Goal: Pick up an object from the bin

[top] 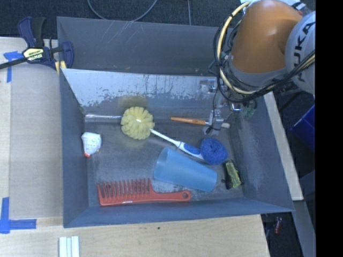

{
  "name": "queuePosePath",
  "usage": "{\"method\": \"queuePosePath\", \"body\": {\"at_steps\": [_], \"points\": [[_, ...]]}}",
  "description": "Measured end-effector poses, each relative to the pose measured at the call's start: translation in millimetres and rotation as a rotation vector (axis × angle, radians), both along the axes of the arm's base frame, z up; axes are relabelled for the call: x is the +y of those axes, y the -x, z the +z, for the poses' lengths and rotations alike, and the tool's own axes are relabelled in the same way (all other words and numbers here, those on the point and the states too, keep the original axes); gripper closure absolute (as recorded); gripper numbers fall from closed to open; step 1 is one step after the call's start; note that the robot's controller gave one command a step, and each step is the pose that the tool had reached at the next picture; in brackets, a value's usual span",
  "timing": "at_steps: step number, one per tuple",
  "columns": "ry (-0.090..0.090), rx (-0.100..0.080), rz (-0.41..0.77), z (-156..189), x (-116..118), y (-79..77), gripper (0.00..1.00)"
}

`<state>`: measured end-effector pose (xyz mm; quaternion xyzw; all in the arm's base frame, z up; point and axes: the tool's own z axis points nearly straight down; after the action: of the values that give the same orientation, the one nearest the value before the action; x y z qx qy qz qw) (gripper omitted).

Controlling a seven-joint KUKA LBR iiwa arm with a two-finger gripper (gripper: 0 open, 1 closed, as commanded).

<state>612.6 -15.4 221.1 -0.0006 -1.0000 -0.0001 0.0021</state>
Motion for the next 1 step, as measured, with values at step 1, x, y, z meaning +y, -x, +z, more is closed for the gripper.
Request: {"method": "queuePosePath", "body": {"at_steps": [1], "points": [[0.0, -0.009, 0.0, 4.9, -0.1, -1.6, 0.0]]}}
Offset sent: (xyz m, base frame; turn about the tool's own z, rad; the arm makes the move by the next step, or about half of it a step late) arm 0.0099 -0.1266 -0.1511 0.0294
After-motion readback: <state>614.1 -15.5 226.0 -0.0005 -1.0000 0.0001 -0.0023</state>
